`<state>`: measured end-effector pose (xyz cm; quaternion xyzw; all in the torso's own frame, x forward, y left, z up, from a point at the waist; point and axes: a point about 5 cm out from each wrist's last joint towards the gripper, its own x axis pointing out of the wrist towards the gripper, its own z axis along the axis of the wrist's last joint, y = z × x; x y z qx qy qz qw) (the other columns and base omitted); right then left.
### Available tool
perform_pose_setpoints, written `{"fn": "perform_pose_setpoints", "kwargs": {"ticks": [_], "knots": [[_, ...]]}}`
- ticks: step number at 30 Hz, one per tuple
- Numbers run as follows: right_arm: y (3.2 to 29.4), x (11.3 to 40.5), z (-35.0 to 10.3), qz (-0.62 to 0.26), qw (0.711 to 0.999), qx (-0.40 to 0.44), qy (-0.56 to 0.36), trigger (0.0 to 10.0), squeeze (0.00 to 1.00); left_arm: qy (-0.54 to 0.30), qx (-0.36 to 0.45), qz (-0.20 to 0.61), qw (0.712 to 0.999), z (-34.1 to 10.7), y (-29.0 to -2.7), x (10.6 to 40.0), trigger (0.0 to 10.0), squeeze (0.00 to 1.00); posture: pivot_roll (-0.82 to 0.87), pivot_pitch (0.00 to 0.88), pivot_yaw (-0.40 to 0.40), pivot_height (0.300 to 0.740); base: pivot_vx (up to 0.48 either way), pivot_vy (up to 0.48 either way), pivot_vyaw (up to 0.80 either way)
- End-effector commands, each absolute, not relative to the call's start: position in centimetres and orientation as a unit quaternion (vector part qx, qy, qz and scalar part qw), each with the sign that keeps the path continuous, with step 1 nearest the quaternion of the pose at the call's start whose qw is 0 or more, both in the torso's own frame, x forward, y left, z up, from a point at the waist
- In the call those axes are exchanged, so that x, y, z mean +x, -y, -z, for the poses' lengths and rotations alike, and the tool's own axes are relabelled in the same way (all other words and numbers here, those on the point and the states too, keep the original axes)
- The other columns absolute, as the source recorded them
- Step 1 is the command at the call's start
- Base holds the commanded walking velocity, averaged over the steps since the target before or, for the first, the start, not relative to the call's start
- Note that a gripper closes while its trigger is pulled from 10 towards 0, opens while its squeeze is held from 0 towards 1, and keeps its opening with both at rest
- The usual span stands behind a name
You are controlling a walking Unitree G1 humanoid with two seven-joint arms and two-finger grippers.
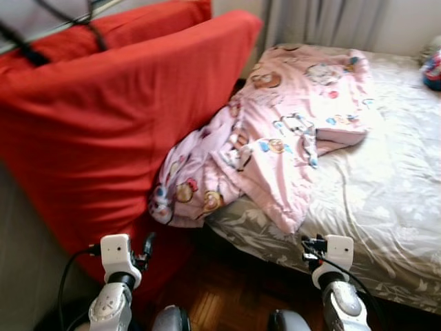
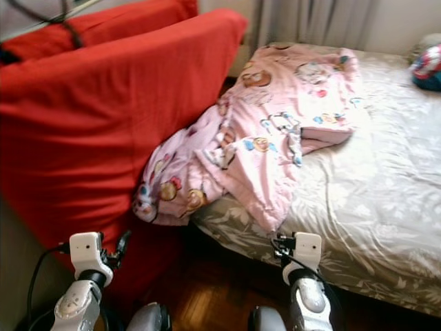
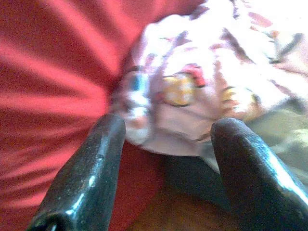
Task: Clean up the room
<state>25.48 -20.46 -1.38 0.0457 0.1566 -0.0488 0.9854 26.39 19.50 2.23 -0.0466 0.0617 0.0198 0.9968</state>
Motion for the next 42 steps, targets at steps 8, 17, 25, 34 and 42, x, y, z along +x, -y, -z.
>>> {"fn": "perform_pose_setpoints", "kwargs": {"ticks": [8,17,25,34,42], "knots": [[19.6,26.0,1.1,0.031,0.987,0.047,-0.154,10.0,0.00,-0.069,-0.041,-0.035,0.996,-2.0,-20.8,26.0,10.0,0.00,-0.10,0.062,0.032,0.619,0.306,0.000,0.00],[19.3,26.0,1.2,0.020,0.987,0.046,-0.154,10.0,0.00,-0.069,-0.041,-0.036,0.996,-2.0,-20.8,25.8,10.0,0.00,-0.10,0.067,0.033,0.619,0.305,0.000,0.41],[18.8,26.0,1.4,0.008,0.985,0.053,-0.164,10.0,0.00,-0.067,-0.038,-0.034,0.996,-2.1,-21.0,25.8,10.0,0.00,-0.09,0.084,0.041,0.619,0.305,0.000,0.07],[19.2,25.6,2.5,0.050,0.974,0.044,-0.218,10.0,0.80,-0.068,-0.029,-0.031,0.997,-2.3,-21.5,25.4,10.0,0.00,-0.06,0.120,0.062,0.619,0.102,0.000,0.00],[19.2,25.2,3.2,0.065,0.964,0.059,-0.250,10.0,1.00,-0.067,-0.021,-0.031,0.997,-2.6,-21.9,25.1,10.0,0.00,-0.04,0.149,0.075,0.619,0.000,0.000,0.00]]}}
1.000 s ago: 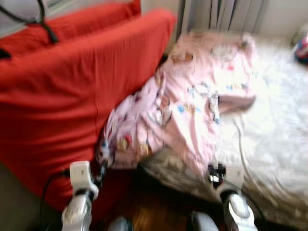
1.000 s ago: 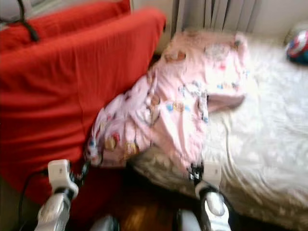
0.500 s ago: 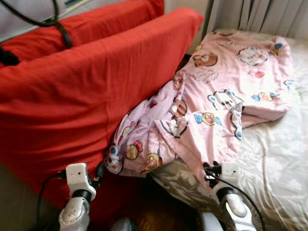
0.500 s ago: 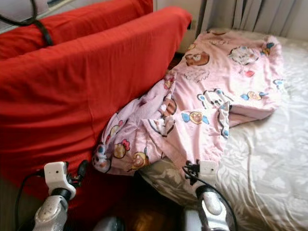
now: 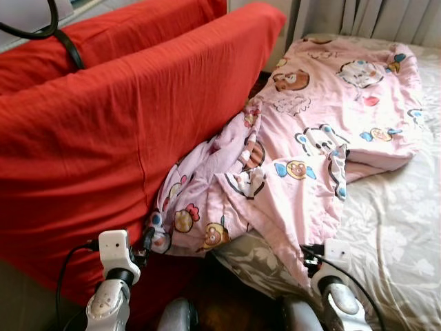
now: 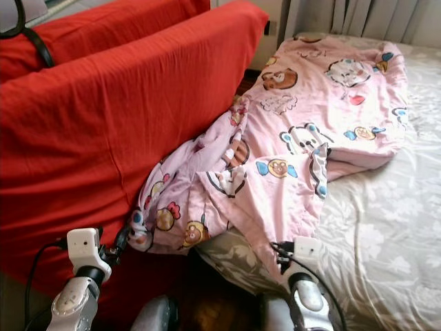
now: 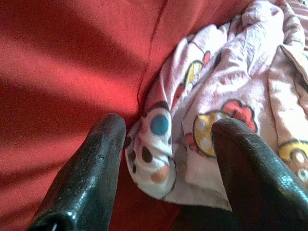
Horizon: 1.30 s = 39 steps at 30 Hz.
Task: Clean up the room
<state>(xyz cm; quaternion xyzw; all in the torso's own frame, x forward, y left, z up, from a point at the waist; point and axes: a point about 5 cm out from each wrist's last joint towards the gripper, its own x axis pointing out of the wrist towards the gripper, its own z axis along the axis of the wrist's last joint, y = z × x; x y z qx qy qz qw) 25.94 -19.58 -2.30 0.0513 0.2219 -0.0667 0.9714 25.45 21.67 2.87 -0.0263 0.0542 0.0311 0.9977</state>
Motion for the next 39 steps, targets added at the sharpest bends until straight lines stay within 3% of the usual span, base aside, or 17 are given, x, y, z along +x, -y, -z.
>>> {"fn": "perform_pose_setpoints", "kwargs": {"ticks": [1,9,16,17,18,39], "knots": [[19.2,25.2,3.2,0.065,0.964,0.059,-0.252,10.0,1.00,-0.066,-0.020,-0.031,0.997,-2.6,-22.0,25.0,10.0,0.00,-0.03,0.150,0.078,0.619,0.000,0.000,0.00],[18.7,25.2,3.7,0.048,0.954,0.043,-0.291,10.0,1.00,-0.067,-0.014,-0.030,0.997,-2.9,-22.5,24.8,10.0,0.00,-0.02,0.161,0.087,0.619,0.000,0.000,0.00],[18.6,26.5,2.7,0.038,0.961,0.044,-0.272,10.0,1.00,-0.066,-0.012,-0.021,0.998,-3.4,-22.3,24.8,10.0,0.00,0.00,0.163,0.105,0.619,0.000,0.000,0.00],[18.4,26.7,2.6,0.027,0.960,0.033,-0.277,10.0,0.21,-0.066,-0.012,-0.018,0.998,-3.4,-22.1,25.0,10.0,0.00,-0.01,0.164,0.106,0.619,0.000,0.000,0.00],[18.3,26.8,2.6,0.021,0.959,0.027,-0.281,10.0,0.00,-0.066,-0.013,-0.016,0.998,-3.5,-22.0,25.1,10.0,0.00,-0.01,0.164,0.106,0.619,0.000,0.000,0.00],[18.4,28.4,1.6,-0.009,0.949,-0.070,-0.308,10.0,0.00,-0.049,-0.029,-0.041,0.998,-4.1,-21.5,24.4,10.0,0.00,0.05,0.215,0.041,0.619,0.000,0.000,0.00]]}}
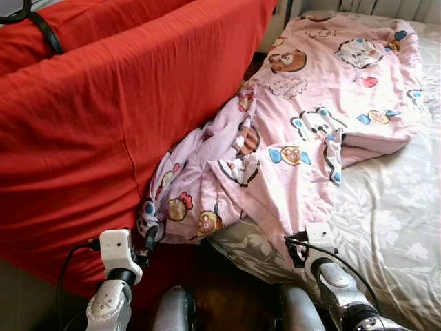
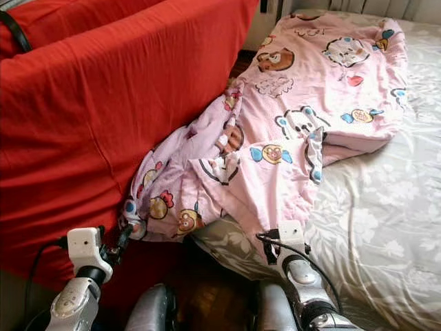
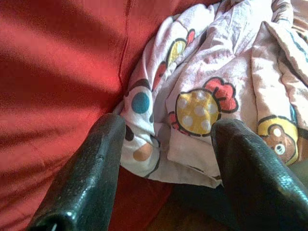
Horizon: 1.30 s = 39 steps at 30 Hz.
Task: Clean up the room
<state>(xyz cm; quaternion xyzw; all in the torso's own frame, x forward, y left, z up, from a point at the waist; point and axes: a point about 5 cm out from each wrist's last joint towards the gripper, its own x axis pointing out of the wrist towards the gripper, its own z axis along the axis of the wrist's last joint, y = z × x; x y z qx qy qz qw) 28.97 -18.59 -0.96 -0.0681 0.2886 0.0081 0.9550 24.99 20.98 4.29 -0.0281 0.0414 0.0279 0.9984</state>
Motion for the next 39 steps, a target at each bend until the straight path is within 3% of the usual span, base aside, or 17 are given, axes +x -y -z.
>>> {"fn": "perform_pose_setpoints", "kwargs": {"ticks": [1,15,25,26,27,28,29,39], "knots": [[18.3,28.5,1.6,-0.010,0.949,-0.069,-0.309,10.0,0.00,-0.048,-0.029,-0.042,0.998,-4.2,-21.5,24.3,10.0,0.00,0.06,0.225,0.042,0.619,0.000,0.000,0.00],[17.7,27.6,2.4,-0.021,0.945,-0.049,-0.324,10.0,0.00,-0.044,-0.026,-0.042,0.998,-5.4,-21.7,23.1,10.0,0.00,0.09,0.319,0.061,0.619,0.000,0.000,0.00],[17.8,27.4,2.5,-0.013,0.945,-0.047,-0.323,10.0,0.00,-0.058,-0.020,-0.034,0.998,-5.6,-21.7,22.8,10.0,0.00,0.10,0.338,0.090,0.619,0.000,0.000,0.00],[17.9,27.6,2.4,-0.013,0.946,-0.045,-0.319,8.7,0.00,-0.058,-0.020,-0.033,0.998,-5.6,-21.6,22.8,10.0,0.00,0.10,0.339,0.086,0.619,0.000,0.000,0.00],[17.9,27.6,2.3,-0.013,0.947,-0.044,-0.317,8.7,0.00,-0.058,-0.020,-0.033,0.998,-5.6,-21.6,22.9,10.0,0.00,0.10,0.339,0.086,0.619,0.000,0.000,0.00],[18.0,27.7,2.2,-0.013,0.949,-0.043,-0.314,0.5,0.00,-0.057,-0.020,-0.033,0.998,-5.7,-21.6,22.9,10.0,0.00,0.10,0.338,0.082,0.619,0.000,0.000,0.00],[18.0,27.9,2.0,-0.015,0.950,-0.043,-0.309,0.0,0.00,-0.057,-0.022,-0.035,0.998,-5.6,-21.5,23.0,10.0,0.00,0.09,0.334,0.072,0.619,0.000,0.000,0.00],[18.1,27.8,2.1,-0.029,0.948,-0.058,-0.312,0.0,0.00,-0.057,-0.034,-0.053,0.996,-5.3,-21.3,23.0,10.0,0.00,0.09,0.313,0.034,0.619,0.000,0.000,0.00]]}}
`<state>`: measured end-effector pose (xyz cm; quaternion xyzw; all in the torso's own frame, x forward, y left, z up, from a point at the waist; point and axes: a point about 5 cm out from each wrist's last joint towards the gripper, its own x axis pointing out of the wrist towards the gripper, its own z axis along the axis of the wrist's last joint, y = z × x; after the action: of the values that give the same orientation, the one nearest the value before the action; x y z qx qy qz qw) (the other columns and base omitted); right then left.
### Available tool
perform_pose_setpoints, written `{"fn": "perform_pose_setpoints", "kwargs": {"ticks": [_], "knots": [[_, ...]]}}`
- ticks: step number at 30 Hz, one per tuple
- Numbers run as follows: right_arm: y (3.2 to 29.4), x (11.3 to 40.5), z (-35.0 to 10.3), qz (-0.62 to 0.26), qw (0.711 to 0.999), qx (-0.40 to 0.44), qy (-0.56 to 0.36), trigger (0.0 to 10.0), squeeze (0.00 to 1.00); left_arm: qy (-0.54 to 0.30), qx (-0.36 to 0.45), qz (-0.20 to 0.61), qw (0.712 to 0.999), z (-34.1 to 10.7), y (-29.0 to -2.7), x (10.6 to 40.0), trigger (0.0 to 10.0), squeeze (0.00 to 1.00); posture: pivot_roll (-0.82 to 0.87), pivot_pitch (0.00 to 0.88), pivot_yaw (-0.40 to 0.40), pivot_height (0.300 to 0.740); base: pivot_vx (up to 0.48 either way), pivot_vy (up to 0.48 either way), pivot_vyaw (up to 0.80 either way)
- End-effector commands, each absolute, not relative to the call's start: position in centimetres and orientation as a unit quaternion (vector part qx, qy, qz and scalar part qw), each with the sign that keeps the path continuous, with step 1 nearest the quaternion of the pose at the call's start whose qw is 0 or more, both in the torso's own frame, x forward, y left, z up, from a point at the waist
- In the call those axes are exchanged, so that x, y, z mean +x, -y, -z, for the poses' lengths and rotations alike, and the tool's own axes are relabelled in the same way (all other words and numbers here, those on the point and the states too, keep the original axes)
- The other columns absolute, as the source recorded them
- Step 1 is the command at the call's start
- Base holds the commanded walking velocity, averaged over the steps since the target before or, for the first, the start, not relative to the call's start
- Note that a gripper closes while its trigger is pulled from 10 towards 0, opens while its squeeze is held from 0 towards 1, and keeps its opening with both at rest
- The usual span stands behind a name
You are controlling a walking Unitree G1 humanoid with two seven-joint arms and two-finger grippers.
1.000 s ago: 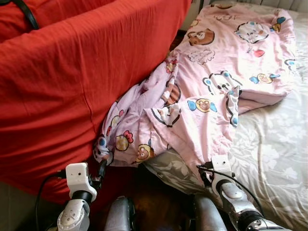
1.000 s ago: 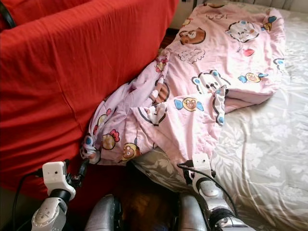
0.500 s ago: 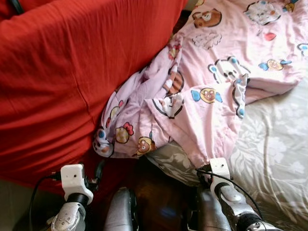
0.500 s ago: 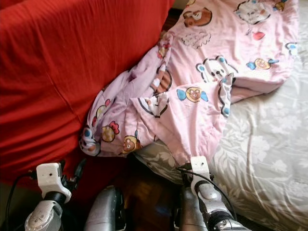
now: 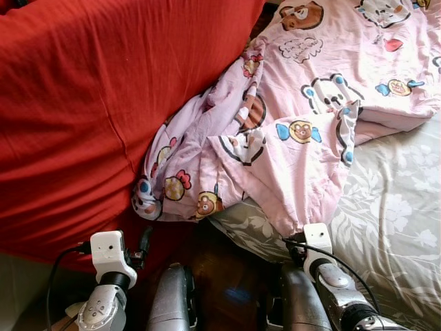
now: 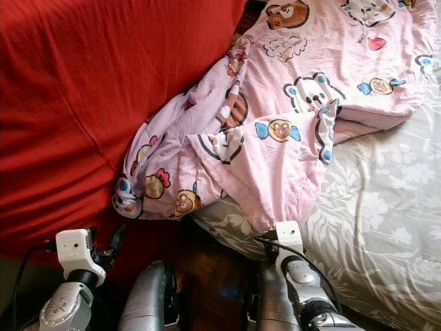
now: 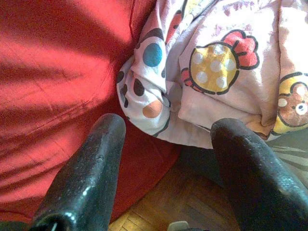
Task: Clean up the room
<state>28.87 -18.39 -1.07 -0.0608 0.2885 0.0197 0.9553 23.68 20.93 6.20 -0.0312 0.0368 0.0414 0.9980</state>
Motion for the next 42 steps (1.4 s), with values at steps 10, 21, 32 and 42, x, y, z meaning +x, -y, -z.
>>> {"fn": "perform_pose_setpoints", "kwargs": {"ticks": [10,21,32,42], "knots": [[18.3,27.9,2.0,-0.023,0.951,-0.044,-0.305,0.0,0.00,-0.057,-0.037,-0.057,0.996,-5.1,-21.1,23.2,10.0,0.00,0.08,0.288,0.029,0.619,0.000,0.000,0.00],[19.0,27.6,2.0,-0.011,0.954,-0.028,-0.298,0.0,0.00,-0.064,-0.035,-0.058,0.996,-4.6,-21.3,23.4,10.0,0.00,0.06,0.261,0.037,0.619,0.000,0.000,0.00],[20.4,28.4,0.5,0.014,0.973,0.013,-0.231,0.0,0.00,-0.078,-0.033,-0.063,0.994,-3.4,-21.5,24.3,10.0,0.00,0.02,0.185,0.037,0.619,0.000,0.000,0.00],[21.4,27.5,0.3,0.034,0.982,0.038,-0.181,0.0,0.00,-0.104,-0.039,-0.064,0.992,-1.9,-21.2,24.4,10.0,0.00,-0.03,0.155,0.024,0.619,0.000,0.000,0.00]]}}
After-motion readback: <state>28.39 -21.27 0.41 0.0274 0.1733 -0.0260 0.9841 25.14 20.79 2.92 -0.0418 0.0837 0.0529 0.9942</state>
